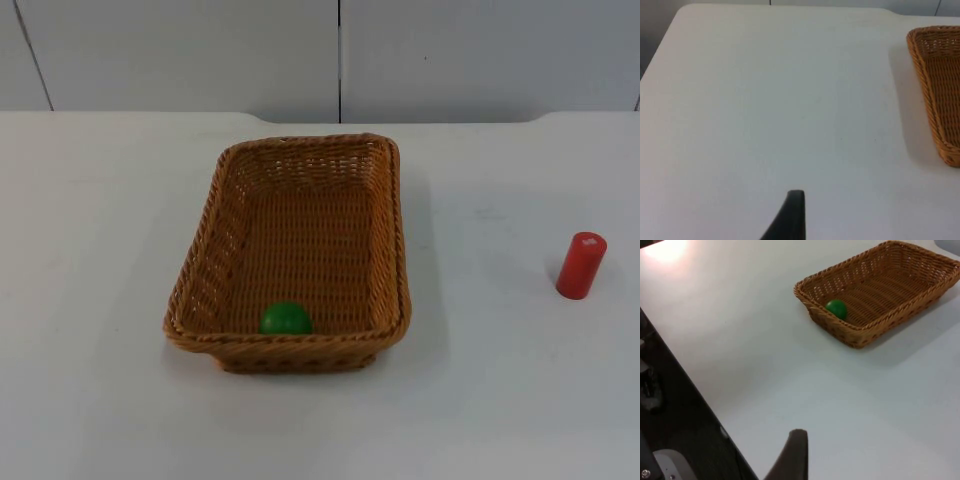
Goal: Pick up the basket with the left hand and place the object to the left of the red cylinder into the basket with the right hand.
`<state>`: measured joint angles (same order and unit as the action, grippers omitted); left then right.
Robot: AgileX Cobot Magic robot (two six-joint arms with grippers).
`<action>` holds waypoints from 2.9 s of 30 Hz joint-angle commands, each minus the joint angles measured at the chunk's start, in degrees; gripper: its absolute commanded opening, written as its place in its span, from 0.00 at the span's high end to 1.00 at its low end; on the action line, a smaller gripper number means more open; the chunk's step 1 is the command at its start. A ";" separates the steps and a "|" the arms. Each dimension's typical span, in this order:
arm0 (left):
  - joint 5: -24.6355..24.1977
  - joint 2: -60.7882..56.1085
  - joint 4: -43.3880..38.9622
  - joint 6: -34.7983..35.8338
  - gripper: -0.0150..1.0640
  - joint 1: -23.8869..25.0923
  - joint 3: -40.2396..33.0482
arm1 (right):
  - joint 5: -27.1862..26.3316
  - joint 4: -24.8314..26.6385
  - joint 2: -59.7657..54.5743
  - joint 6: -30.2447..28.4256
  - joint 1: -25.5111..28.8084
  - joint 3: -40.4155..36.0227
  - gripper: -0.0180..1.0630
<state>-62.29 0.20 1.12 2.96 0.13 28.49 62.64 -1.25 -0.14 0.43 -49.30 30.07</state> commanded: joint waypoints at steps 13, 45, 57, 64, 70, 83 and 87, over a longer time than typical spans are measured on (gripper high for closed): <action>0.79 -0.20 0.61 -2.34 0.15 -0.07 -0.23 | -0.82 -0.22 0.14 0.18 0.03 -0.51 0.19; 0.79 -0.20 1.84 -3.95 0.01 -0.07 -0.23 | -0.82 0.16 0.14 0.18 14.14 -0.51 0.01; 0.79 -0.20 1.84 -3.95 0.01 -0.07 -0.23 | -0.82 0.30 0.14 0.18 34.46 -0.51 0.01; 0.79 -0.20 1.84 -3.95 0.01 -0.07 -0.23 | -0.82 0.30 0.14 0.18 41.92 -0.51 0.01; 0.79 -0.20 1.84 -3.95 0.01 -0.07 -0.23 | -0.82 0.30 0.14 0.18 42.93 -0.51 0.01; 0.79 -0.20 1.83 -3.95 0.01 -0.07 -0.23 | -0.82 0.30 0.14 0.18 42.93 -0.51 0.01; 0.79 -0.20 1.83 -3.95 0.01 -0.07 -0.23 | -0.82 0.30 0.14 0.18 42.93 -0.51 0.01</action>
<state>-62.19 0.20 2.67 -1.02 0.13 28.49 62.54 -1.04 -0.14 0.43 -6.79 30.07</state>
